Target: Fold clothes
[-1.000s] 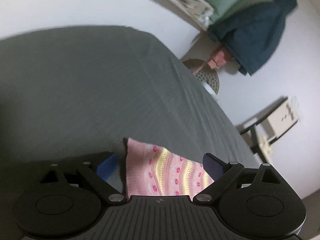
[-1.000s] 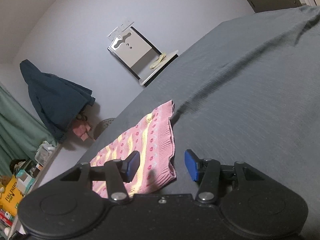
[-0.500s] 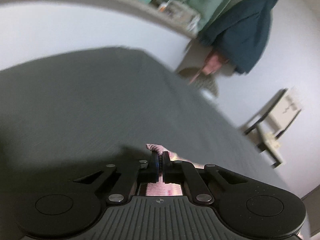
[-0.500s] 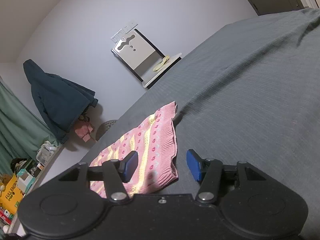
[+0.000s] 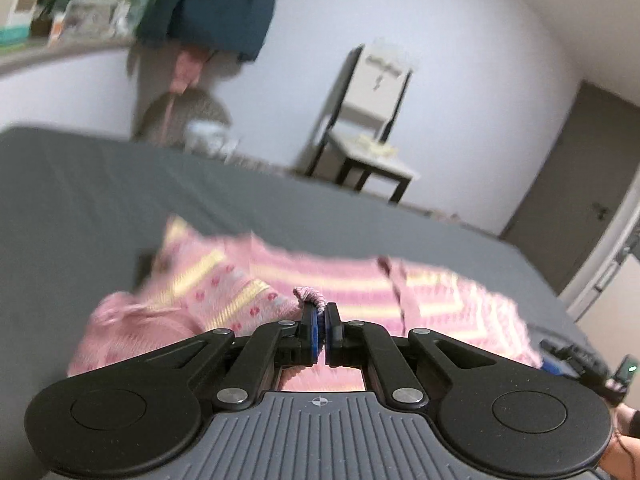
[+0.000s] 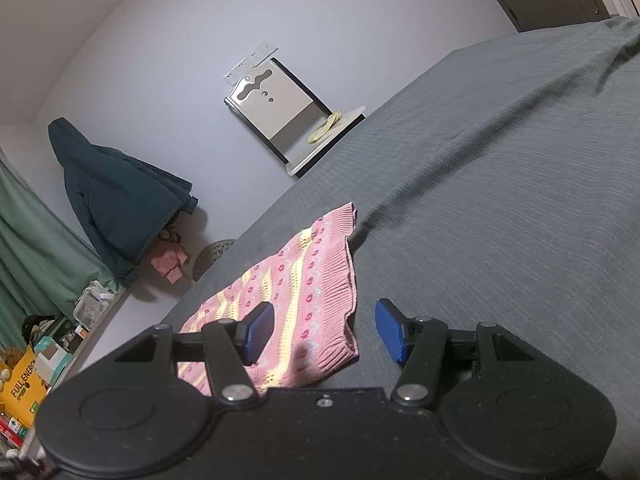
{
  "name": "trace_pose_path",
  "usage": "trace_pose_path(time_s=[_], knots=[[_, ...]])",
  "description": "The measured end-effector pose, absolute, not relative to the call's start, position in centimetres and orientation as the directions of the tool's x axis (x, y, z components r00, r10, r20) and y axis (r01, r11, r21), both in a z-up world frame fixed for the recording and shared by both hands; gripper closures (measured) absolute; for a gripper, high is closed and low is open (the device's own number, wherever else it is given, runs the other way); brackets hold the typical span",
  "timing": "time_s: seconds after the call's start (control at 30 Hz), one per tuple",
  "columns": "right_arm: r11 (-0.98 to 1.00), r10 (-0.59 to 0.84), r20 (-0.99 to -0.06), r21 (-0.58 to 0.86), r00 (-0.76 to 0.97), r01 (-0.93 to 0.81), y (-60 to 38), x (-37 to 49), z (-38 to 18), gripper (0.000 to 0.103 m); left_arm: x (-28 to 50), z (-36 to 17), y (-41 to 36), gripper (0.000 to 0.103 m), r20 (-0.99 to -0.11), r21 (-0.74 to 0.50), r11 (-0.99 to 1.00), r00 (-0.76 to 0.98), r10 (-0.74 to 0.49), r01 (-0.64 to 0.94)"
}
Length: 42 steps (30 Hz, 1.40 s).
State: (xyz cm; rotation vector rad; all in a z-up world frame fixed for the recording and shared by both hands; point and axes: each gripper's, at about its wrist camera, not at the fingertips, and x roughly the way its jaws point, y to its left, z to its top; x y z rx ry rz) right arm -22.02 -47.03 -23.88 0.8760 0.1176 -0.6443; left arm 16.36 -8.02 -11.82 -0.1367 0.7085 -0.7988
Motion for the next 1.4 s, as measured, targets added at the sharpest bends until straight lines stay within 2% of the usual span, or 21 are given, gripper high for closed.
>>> trace_pose_path(time_s=[0.1, 0.2, 0.27, 0.3, 0.33, 0.37, 0.4, 0.43, 0.5, 0.53, 0.63, 0.73, 0.77, 0.93, 1.03, 1.13, 1.17, 1.27, 1.4], knots=[[0.465, -0.476, -0.349, 0.679, 0.807, 0.568, -47.0, -22.1, -23.8, 0.048, 14.6, -14.6, -9.5, 0.1, -0.59, -0.389, 0.766, 0.5, -0.634, 0.513], [0.465, -0.476, -0.347, 0.68, 0.808, 0.566, -46.9, -22.1, -23.8, 0.048, 12.9, -14.5, -9.3, 0.099, -0.57, -0.331, 0.746, 0.507, -0.646, 0.578], [0.465, -0.476, -0.345, 0.682, 0.809, 0.565, -46.9, -22.2, -23.8, 0.048, 11.7, -14.5, -9.2, 0.093, -0.556, -0.29, 0.73, 0.511, -0.655, 0.619], [0.465, -0.476, -0.345, 0.682, 0.809, 0.564, -46.8, -22.2, -23.9, 0.048, 11.1, -14.4, -9.1, 0.079, -0.549, -0.268, 0.721, 0.513, -0.66, 0.639], [0.465, -0.475, -0.345, 0.682, 0.809, 0.564, -46.9, -22.2, -23.9, 0.048, 10.6, -14.4, -9.1, 0.051, -0.543, -0.247, 0.711, 0.514, -0.664, 0.658], [0.466, -0.475, -0.345, 0.682, 0.809, 0.564, -46.9, -22.1, -23.9, 0.048, 10.0, -14.4, -9.0, 0.033, -0.536, -0.225, 0.701, 0.515, -0.669, 0.676], [0.465, -0.475, -0.345, 0.682, 0.809, 0.565, -46.9, -22.1, -23.9, 0.048, 9.4, -14.4, -9.0, 0.005, -0.529, -0.203, 0.691, 0.516, -0.674, 0.694], [0.466, -0.476, -0.346, 0.681, 0.809, 0.565, -46.9, -22.2, -23.9, 0.048, 8.8, -14.4, -8.9, 0.0, -0.522, -0.18, 0.68, 0.517, -0.678, 0.711], [0.466, -0.476, -0.346, 0.681, 0.809, 0.565, -46.7, -22.2, -23.8, 0.048, 8.2, -12.4, -7.2, 0.0, -0.445, -0.063, 0.606, 0.521, -0.729, 0.793], [0.466, -0.476, -0.346, 0.681, 0.809, 0.565, -46.7, -22.2, -23.8, 0.048, 8.4, -11.8, -6.5, 0.0, -0.443, -0.009, 0.577, 0.514, -0.735, 0.817], [0.466, -0.476, -0.346, 0.681, 0.809, 0.565, -46.6, -22.2, -23.8, 0.047, 10.2, -11.2, -4.3, 0.0, -0.522, 0.054, 0.493, 0.446, -0.727, 0.868], [0.466, -0.476, -0.346, 0.681, 0.809, 0.565, -46.6, -22.2, -23.8, 0.047, 13.4, -12.0, -1.9, 0.0, -0.635, -0.058, 0.506, 0.359, -0.684, 0.861], [0.467, -0.476, -0.346, 0.68, 0.809, 0.565, -46.5, -22.2, -23.8, 0.047, 14.1, -12.2, -1.1, 0.0, -0.643, -0.121, 0.509, 0.323, -0.694, 0.852], [0.467, -0.477, -0.346, 0.679, 0.808, 0.566, -46.3, -22.2, -23.7, 0.047, 15.0, -14.8, -1.3, 0.0, -0.722, -0.212, 0.505, 0.214, -0.657, 0.837], [0.466, -0.477, -0.346, 0.68, 0.808, 0.566, -46.3, -22.3, -23.7, 0.047, 13.7, -17.1, -2.8, 0.0, -0.826, -0.139, 0.474, 0.162, -0.54, 0.87], [0.465, -0.477, -0.346, 0.681, 0.808, 0.566, -46.2, -22.3, -23.6, 0.047, 11.4, -15.8, -2.5, 0.0, -0.808, -0.102, 0.337, 0.119, -0.576, 0.936], [0.465, -0.477, -0.346, 0.681, 0.808, 0.566, -46.2, -22.3, -23.6, 0.047, 10.7, -15.2, -2.4, 0.0, -0.797, -0.068, 0.295, 0.126, -0.591, 0.953], [0.464, -0.477, -0.346, 0.682, 0.808, 0.565, -46.1, -22.3, -23.5, 0.047, 7.5, -13.2, -2.6, 0.0, -0.749, 0.271, 0.204, 0.339, -0.569, 0.941], [0.476, -0.487, -0.384, 0.636, 0.784, 0.607, -45.7, -22.1, -22.2, 0.047, 5.2, -13.2, -3.4, 0.0, -0.763, 0.508, -0.027, 0.435, -0.478, 0.861]])
